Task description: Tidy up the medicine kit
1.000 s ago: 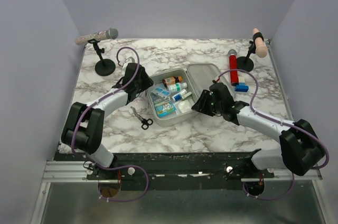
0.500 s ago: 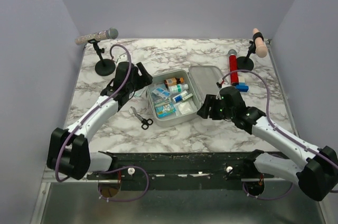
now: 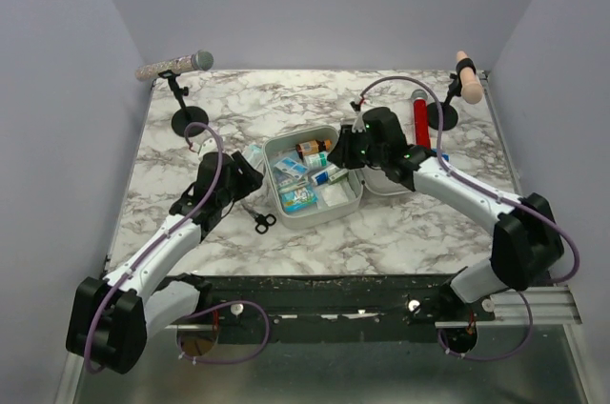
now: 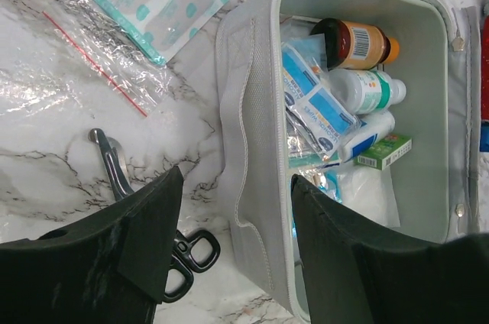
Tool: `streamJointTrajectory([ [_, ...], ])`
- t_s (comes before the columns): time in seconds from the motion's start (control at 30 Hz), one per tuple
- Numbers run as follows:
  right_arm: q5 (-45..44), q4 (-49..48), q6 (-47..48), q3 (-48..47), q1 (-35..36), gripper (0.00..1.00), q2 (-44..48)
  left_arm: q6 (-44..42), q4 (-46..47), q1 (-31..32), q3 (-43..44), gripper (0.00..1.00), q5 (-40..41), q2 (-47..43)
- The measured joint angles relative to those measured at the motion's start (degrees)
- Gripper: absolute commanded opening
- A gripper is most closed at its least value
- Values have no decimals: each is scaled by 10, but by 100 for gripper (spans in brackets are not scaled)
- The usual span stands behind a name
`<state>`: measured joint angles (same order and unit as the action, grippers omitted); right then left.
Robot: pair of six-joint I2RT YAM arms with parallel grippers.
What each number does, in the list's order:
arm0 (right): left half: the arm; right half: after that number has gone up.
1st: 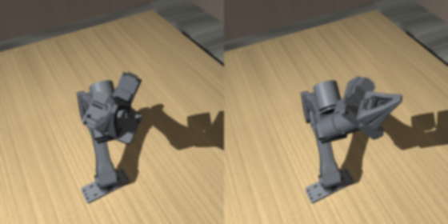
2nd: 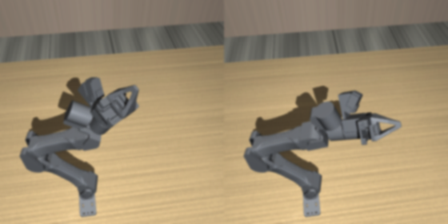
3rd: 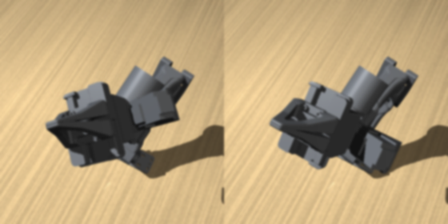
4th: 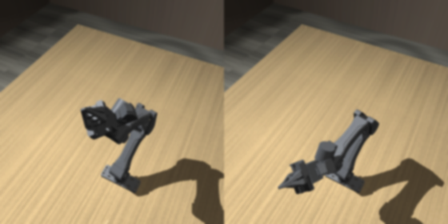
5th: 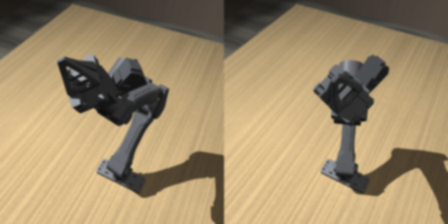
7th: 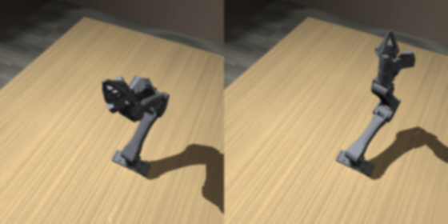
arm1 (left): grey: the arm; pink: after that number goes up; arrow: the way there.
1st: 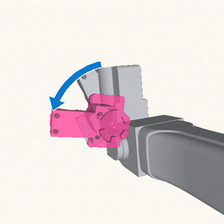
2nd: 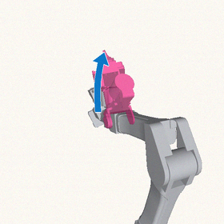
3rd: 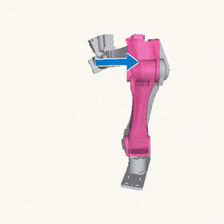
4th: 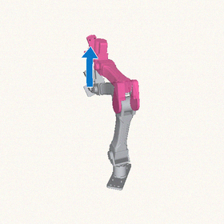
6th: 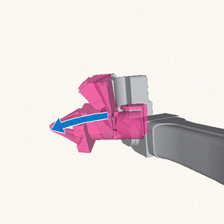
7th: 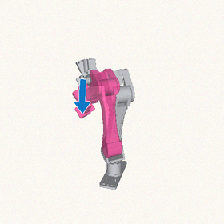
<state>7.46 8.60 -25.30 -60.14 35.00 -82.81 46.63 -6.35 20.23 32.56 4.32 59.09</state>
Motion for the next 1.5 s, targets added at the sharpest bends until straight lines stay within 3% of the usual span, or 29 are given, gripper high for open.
streamJointTrajectory([
  [0.2, -4, 1, 14, -85, 26, 11, -126, 9, -2, 0, -10, 66, 6, -3],
  [0.47, -45, 21, 17, -127, 64, 1, -203, 17, 0, 0, -17, 63, 12, -3],
  [0.77, -109, 55, 17, -197, 74, 1, -274, 39, 3, 0, -35, 63, 10, 15],
  [1.3, -121, 93, 18, -247, 135, 4, -320, 47, 12, 0, -35, 63, -6, 21],
  [1.4, -121, 95, 17, -251, 141, 12, -319, 47, 11, 0, -35, 63, -6, 21],
  [1.5, -131, 100, 13, -246, 143, 26, -309, 46, 6, 0, -35, 67, -4, 17],
])
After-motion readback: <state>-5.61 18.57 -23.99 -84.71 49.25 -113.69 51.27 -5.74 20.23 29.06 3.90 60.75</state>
